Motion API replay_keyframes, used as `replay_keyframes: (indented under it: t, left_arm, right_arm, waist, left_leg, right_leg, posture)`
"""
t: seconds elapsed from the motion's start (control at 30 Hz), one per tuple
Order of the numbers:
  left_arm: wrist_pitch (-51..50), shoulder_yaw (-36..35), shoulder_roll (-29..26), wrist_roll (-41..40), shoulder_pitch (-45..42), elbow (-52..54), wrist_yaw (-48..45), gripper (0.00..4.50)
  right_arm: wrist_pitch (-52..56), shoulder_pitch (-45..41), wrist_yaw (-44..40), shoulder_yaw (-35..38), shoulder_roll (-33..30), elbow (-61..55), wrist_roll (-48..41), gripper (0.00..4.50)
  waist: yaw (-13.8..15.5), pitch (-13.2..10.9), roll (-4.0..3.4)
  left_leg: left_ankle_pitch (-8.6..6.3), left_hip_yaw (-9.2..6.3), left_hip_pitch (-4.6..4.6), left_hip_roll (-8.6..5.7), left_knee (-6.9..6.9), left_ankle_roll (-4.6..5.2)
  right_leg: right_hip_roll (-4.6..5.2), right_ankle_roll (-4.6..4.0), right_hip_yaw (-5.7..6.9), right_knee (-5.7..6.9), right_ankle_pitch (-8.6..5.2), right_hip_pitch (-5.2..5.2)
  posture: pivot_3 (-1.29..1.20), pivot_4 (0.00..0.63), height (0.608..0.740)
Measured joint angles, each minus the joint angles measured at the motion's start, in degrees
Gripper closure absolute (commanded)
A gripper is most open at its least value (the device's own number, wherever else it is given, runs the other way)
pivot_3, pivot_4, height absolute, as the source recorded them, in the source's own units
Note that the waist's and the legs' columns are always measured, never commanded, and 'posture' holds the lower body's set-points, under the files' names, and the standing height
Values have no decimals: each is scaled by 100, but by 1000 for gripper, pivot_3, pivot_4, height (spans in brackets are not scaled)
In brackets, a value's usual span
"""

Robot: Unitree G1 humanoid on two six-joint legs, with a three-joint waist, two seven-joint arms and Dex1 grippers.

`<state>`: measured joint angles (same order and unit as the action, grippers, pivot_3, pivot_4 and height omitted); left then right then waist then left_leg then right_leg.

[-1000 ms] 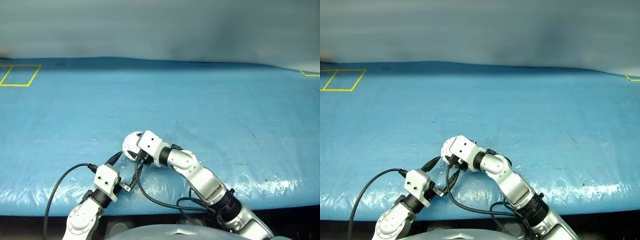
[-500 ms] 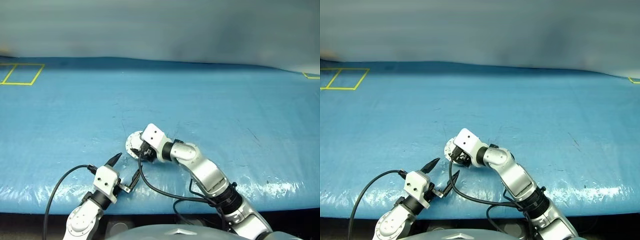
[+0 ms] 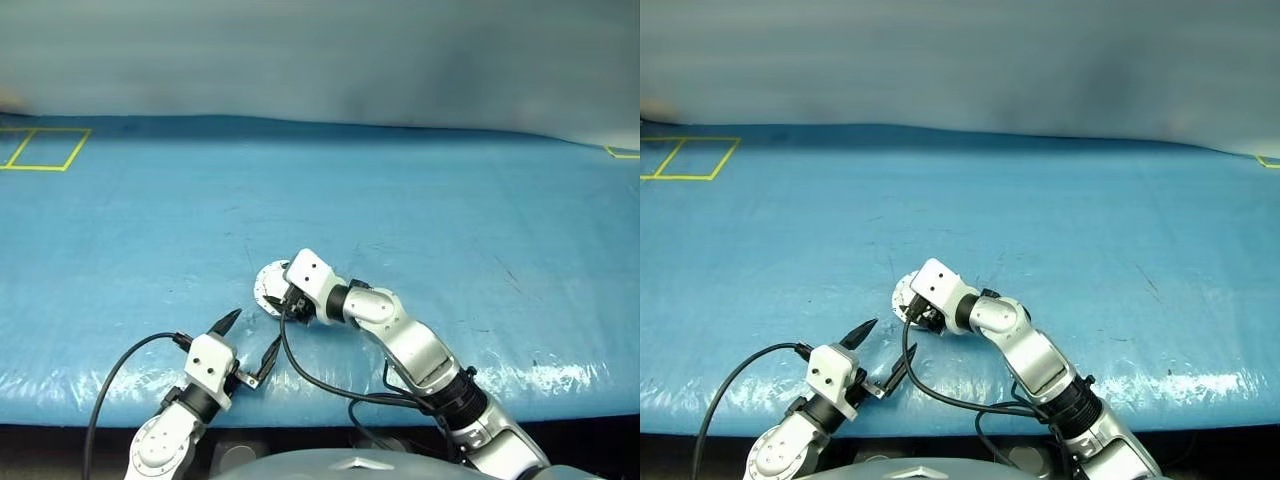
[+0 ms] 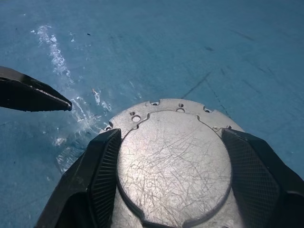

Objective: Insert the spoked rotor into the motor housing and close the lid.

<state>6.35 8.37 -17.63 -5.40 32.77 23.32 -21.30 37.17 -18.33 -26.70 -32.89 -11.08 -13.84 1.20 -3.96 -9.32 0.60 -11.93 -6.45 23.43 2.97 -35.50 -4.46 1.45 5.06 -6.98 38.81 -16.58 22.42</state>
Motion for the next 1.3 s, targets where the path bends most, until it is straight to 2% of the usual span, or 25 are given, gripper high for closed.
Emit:
replay_keyframes:
  t: [0.23, 0.43, 0.53, 0.6, 0.7, 0.8, 0.9, 1.0, 1.1, 1.3]
  left_arm:
    - [-95, -14, -54, -7, -19, 124, -4, 0]
    - [-200, -64, -64, -20, -140, 133, -7, 0]
    - [-374, -260, 164, -272, -221, 203, 135, 0]
    - [-942, -631, 463, -746, -388, 431, 506, 0]
    - [-1922, -1279, 562, -1500, -712, 722, 996, 0]
    - [-3103, -2005, 329, -2793, -1175, 883, 1208, 0]
    - [-3802, -2376, 243, -3762, -1652, 821, 1267, 0]
    - [-4304, -2518, 169, -4582, -2035, 664, 1247, 600]
    - [-4643, -2525, 32, -4991, -2285, 375, 1089, 1599]
    - [-4967, -2231, -238, -5183, -2528, -56, 263, 3627]
  right_arm:
    - [1075, -343, -34, -74, 112, -63, 15, 1478]
    - [1132, -459, -311, -249, -218, -226, 6, 1478]
    - [1080, -398, -308, -229, -217, -230, -9, 1478]
    - [1079, -379, -300, -194, -215, -230, -17, 1478]
    - [1079, -364, -283, -186, -214, -227, -16, 1478]
    - [1079, -364, -279, -175, -213, -217, -17, 1478]
    - [1079, -369, -292, -156, -203, -201, -18, 1478]
    - [1079, -390, -292, -152, -170, -171, -19, 1478]
    - [1072, -395, -292, -146, -143, -143, -19, 1478]
    - [1038, -392, -290, -138, -133, -114, -23, 1478]
  waist:
    - [10, 44, -9]
    - [33, 87, -25]
    - [26, 104, -40]
    - [33, 106, -35]
    - [40, 107, -33]
    - [42, 108, -23]
    - [42, 112, -14]
    - [29, 114, -12]
    - [19, 114, -12]
    - [13, 115, -10]
  left_leg:
    - [-3, 8, -52, 0, 1, -5]
    - [-4, 15, -52, -3, 38, -5]
    - [-8, 15, -52, -1, 48, 0]
    - [-8, 10, -52, -1, 45, 1]
    - [-8, 7, -59, -1, 39, 1]
    - [-8, 4, -65, -3, 36, 1]
    - [-8, 3, -66, -4, 38, 0]
    - [-8, 3, -71, -3, 40, 0]
    - [-8, 0, -75, -2, 43, 0]
    - [-8, 1, -76, -2, 43, -1]
  right_leg:
    - [8, -5, -5, -4, -1, -47]
    - [18, -5, -3, -41, -1, -47]
    - [15, -4, -2, -59, -1, -52]
    - [13, -2, 2, -62, 0, -59]
    - [11, 0, 2, -61, 0, -69]
    - [11, 1, 3, -68, 0, -80]
    - [11, 6, 3, -78, 3, -86]
    - [10, 6, 4, -78, 4, -88]
    - [6, 5, 5, -78, 4, -88]
    - [5, 5, 3, -79, 4, -88]
  posture:
    - [0, 150, 740]
    - [0, 150, 740]
    - [0, 150, 740]
    - [0, 150, 740]
    - [0, 150, 740]
    - [0, 150, 740]
    - [0, 150, 740]
    - [0, 150, 740]
    - [0, 150, 740]
    - [0, 150, 740]
